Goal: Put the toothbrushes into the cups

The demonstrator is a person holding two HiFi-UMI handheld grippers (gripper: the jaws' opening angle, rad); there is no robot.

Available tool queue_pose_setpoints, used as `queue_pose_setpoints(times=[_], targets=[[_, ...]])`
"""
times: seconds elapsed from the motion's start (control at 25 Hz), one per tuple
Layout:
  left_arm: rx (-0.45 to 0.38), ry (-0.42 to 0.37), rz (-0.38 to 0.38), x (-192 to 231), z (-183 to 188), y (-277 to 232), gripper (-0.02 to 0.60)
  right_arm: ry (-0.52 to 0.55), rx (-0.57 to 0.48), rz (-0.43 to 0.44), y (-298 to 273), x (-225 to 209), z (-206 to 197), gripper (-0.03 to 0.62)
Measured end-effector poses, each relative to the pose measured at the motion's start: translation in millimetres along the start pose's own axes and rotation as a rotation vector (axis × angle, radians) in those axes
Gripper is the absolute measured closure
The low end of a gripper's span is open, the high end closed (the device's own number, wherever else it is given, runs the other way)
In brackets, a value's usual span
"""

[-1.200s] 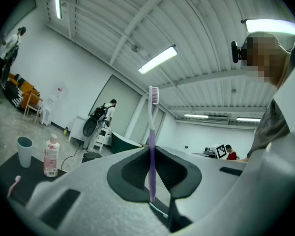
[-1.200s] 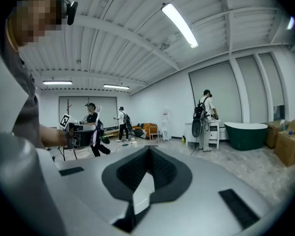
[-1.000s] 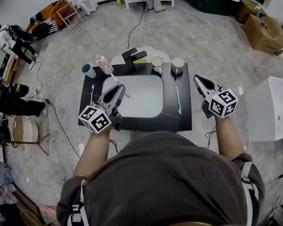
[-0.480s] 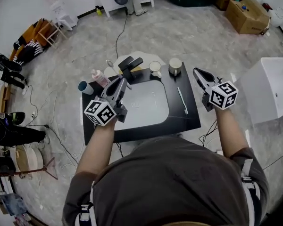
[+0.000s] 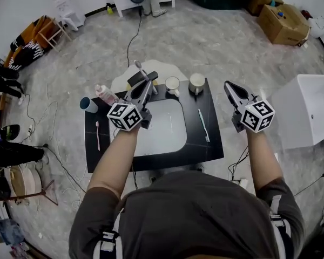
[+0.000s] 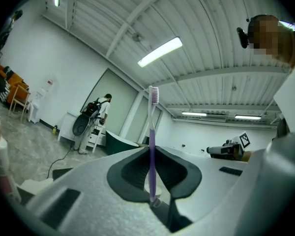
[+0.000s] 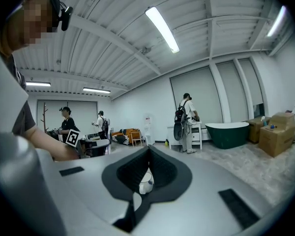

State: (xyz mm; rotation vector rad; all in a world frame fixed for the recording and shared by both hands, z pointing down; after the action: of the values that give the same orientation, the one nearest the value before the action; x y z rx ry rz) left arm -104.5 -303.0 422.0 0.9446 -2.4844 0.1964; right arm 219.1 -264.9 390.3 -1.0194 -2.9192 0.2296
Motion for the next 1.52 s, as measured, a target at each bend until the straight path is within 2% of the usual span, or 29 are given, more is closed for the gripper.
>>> queue_pose_setpoints(times=[0.24, 0.56, 0.8, 1.12, 1.32, 1.52], targets=[[0.064, -0.002, 0.023, 28, -49, -54, 0.552, -0.016, 0.017, 0.003, -17, -27, -25, 0.602], [0.096, -0.002, 0.053, 70, -100, -107, 0.552, -0.064, 0.057, 0.019, -36, -47, -75, 0.602], [0.119, -0.023, 0.077, 89, -126, -118, 0.552, -0.084, 0.075, 0.031, -46, -53, -98, 0.602], [0.190, -0.064, 0.096, 84, -145, -113, 0.552, -0.086, 0.091, 0.042, -47, -50, -105, 0.602], [0.245, -0.039, 0.107, 79, -155, -100, 0.456, -0.093, 0.095, 0.039, -45, -40, -105, 0.602], [0.281, -0.023, 0.132, 75, -152, -76, 0.389, -0.090, 0.097, 0.033, -37, -29, -98, 0.602]])
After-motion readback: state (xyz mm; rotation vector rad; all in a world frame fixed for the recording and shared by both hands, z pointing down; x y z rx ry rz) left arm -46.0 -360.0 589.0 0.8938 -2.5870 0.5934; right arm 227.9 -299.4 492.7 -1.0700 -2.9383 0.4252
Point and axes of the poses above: the fingertips, and each gripper's own axes: y backward along the fingers, x to its left, z out of its top, the point moved 4 cm from there along y, backward along the fingers, and after that the axes turned 9 degrees about y, right-handed, at the moved point
